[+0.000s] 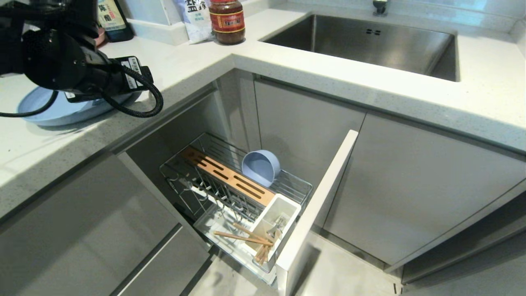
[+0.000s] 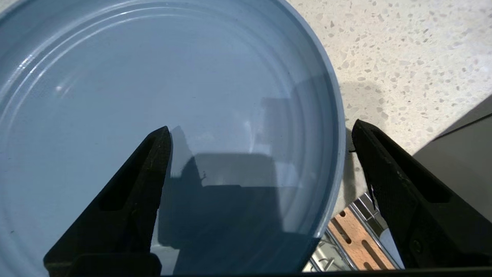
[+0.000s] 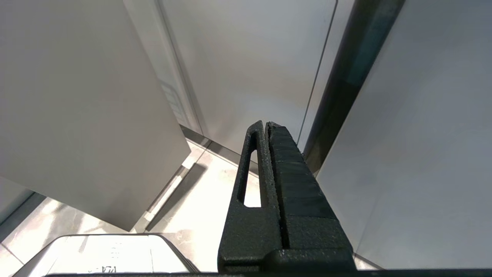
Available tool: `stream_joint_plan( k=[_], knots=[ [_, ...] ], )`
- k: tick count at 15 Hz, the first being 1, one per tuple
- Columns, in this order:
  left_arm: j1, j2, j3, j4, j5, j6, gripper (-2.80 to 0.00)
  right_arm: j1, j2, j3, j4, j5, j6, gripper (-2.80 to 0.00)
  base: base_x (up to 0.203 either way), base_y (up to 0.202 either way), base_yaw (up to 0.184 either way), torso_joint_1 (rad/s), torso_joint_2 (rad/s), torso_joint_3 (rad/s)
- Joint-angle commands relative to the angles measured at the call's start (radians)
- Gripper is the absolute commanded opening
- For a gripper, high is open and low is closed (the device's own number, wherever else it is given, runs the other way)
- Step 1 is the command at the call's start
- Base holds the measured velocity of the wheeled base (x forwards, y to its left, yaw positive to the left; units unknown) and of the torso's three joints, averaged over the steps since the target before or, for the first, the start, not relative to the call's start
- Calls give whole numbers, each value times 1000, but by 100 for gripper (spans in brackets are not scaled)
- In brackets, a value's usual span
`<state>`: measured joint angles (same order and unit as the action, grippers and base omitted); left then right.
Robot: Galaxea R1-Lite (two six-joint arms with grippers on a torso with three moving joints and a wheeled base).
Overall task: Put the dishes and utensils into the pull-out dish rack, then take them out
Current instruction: Pick up the plate and place it in the cupboard
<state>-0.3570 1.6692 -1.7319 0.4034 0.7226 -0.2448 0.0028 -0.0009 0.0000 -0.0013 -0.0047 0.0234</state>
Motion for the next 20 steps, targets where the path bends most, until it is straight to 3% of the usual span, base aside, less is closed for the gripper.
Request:
stream_joint_plan(
  k=[1,8,9,20],
  knots=[
    [1,18,-6,2,5,-2,0,0,-4,2,0,0,0,-280,0,0,0,0,0,0],
    [1,28,-8,2,6,-2,0,0,-4,2,0,0,0,-280,0,0,0,0,0,0],
    [1,29,-8,2,6,-2,-280,0,-4,2,0,0,1,-280,0,0,0,0,0,0],
    [0,2,-9,7,5,-2,-280,0,-4,2,0,0,0,-280,0,0,0,0,0,0]
  ],
)
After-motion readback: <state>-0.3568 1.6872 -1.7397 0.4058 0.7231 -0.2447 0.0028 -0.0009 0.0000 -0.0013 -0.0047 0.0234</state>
